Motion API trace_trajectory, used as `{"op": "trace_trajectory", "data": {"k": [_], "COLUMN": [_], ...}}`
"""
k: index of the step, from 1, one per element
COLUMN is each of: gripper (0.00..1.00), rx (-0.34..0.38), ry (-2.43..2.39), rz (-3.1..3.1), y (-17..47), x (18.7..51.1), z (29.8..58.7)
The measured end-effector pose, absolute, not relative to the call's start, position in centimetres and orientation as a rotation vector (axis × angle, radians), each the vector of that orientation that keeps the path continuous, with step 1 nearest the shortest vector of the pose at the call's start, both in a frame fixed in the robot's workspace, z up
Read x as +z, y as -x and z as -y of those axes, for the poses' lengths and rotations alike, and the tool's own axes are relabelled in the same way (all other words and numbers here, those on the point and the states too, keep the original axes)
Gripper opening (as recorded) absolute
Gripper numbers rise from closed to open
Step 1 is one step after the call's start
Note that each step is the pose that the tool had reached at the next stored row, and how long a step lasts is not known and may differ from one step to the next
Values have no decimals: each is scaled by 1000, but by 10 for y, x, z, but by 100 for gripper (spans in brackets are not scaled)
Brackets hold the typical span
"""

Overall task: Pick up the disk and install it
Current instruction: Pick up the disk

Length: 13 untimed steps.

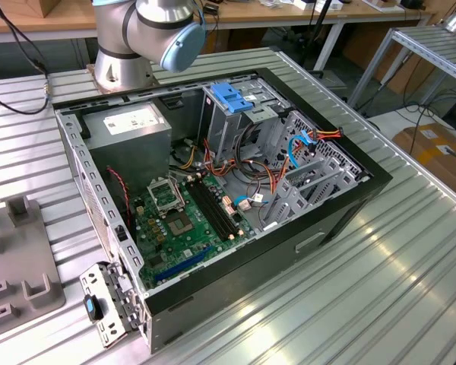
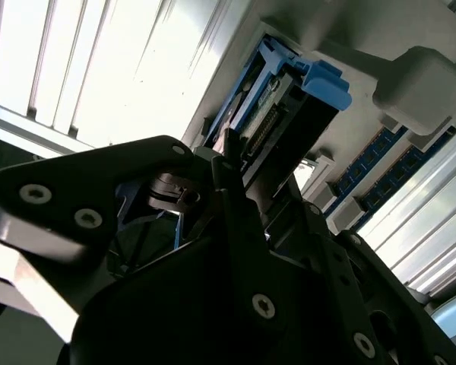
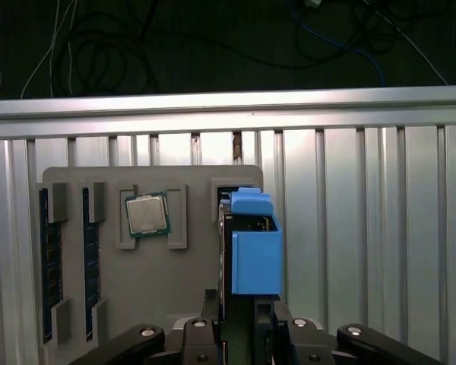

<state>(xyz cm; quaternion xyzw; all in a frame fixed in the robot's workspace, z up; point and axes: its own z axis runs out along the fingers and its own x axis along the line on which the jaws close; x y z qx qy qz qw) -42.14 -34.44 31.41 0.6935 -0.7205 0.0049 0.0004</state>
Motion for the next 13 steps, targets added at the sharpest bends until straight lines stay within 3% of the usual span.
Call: {"op": "trace_trajectory", "data": {"k": [13], "gripper": [35], "rx": [15], "ry": [-2178], "rz": [2263], "y": [421], "x": [369], "z": [344]}}
